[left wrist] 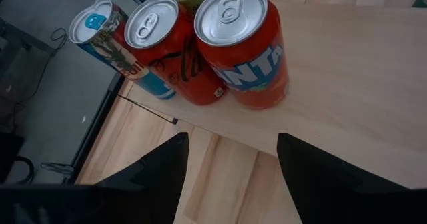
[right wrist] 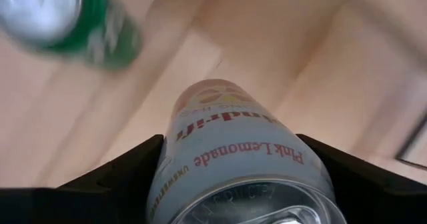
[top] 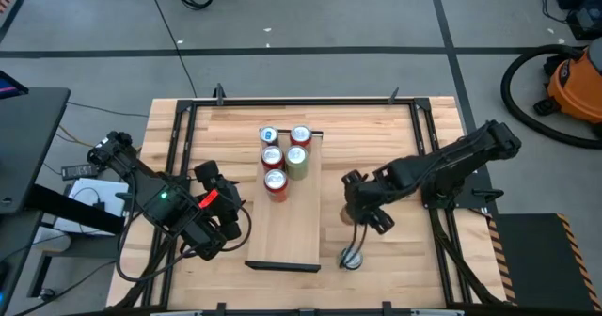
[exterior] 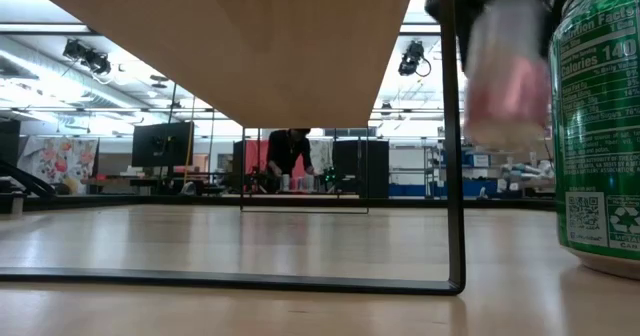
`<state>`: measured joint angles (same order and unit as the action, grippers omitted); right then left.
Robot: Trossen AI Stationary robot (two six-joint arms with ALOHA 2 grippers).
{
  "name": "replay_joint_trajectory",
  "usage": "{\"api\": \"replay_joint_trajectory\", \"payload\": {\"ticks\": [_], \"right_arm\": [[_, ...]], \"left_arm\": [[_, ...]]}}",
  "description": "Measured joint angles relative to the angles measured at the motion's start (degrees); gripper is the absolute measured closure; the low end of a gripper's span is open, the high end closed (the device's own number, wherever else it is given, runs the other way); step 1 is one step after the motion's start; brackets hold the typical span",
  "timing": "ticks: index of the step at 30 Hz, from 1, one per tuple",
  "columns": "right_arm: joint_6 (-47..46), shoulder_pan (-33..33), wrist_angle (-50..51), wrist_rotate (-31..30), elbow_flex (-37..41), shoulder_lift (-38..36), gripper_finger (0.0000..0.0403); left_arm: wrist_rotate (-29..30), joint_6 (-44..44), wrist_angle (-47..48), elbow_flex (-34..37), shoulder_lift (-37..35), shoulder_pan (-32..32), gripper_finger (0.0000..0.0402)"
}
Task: Place canned beverage on shelf
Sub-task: Put the white soda can on the shelf
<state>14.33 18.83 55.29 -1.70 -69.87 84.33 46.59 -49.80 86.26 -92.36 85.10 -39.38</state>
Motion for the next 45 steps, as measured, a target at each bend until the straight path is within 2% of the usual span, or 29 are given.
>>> {"api": "replay_joint_trajectory", "payload": {"ticks": [5, 8, 13, 16, 24, 32, 38, 45], "right_arm": [[-7.9, -2.2, 4.1, -0.3, -9.1, 0.0, 0.0078], [-12.1, -3.3, 6.5, -2.7, -14.1, 0.0, 0.0078], [-16.0, -4.4, 6.9, -3.1, -19.5, 1.2, 0.0078], [-16.7, -4.4, 8.6, -2.9, -23.8, 5.2, 0.0078], [-15.8, -5.5, 14.9, -2.7, -38.4, 17.0, 0.0078], [-15.4, -8.5, 22.2, -2.7, -52.4, 27.8, 0.0078], [-15.4, -9.7, 25.0, -2.6, -58.5, 32.1, 0.0078], [-13.9, -9.9, 25.5, -1.1, -58.8, 32.8, 0.0075]], "left_arm": [[0.0, 0.0, 0.0, 0.0, 0.0, 0.0, 0.0162], [-0.3, -0.9, 0.0, 0.0, 0.0, 0.0, 0.0162], [-2.7, -3.4, -0.2, 0.0, 0.0, 0.0, 0.0162], [-3.3, -3.5, -2.8, 0.7, 0.1, -0.3, 0.0162], [-4.3, -0.3, -11.2, 11.2, 0.4, -3.9, 0.0162], [-1.9, -3.2, -12.1, 15.3, 0.3, -7.3, 0.0162], [-0.2, -5.8, -12.5, 15.9, 0.3, -10.3, 0.0162], [0.7, -8.2, -12.6, 15.9, 0.3, -12.3, 0.0162]]}}
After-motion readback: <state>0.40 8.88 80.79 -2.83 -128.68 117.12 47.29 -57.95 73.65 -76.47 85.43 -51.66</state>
